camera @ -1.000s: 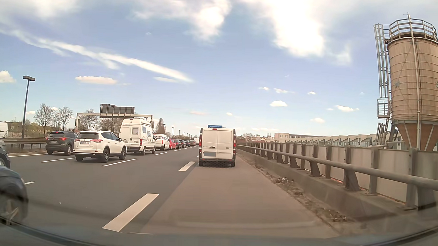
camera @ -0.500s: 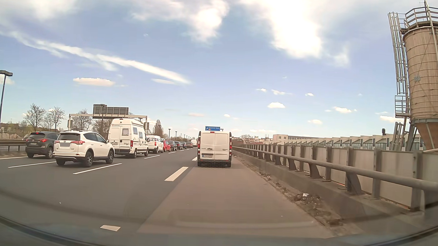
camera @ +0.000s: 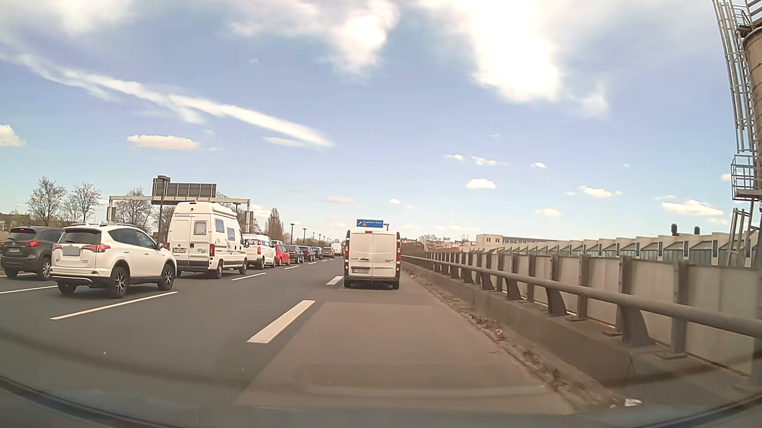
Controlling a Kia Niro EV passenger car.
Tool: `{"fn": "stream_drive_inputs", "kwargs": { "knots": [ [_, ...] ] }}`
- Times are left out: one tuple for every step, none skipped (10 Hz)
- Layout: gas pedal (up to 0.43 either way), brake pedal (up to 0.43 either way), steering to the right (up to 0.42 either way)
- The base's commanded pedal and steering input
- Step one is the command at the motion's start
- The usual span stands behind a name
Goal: Follow the waypoints while adhering to traffic rules and regulations
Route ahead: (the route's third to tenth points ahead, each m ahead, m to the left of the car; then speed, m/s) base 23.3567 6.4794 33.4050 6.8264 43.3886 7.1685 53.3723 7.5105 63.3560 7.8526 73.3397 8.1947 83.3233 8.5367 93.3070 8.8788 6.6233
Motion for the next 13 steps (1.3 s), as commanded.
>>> {"fn": "stream_drive_inputs", "kwargs": {
  "knots": [
    [0.268, 0.000, 0.001],
    [0.280, 0.000, 0.001],
    [0.287, 0.000, -0.001],
    [0.319, 0.000, -0.002],
    [0.331, 0.000, -0.002],
    [0.350, 0.000, -0.003],
    [0.358, 0.000, -0.002],
    [0.370, 0.000, -0.002],
    [0.370, 0.000, -0.002],
    [0.370, 0.000, -0.003],
    [0.378, 0.000, -0.005],
    [0.390, 0.000, -0.006],
    [0.390, 0.000, -0.006]
  ]
}}
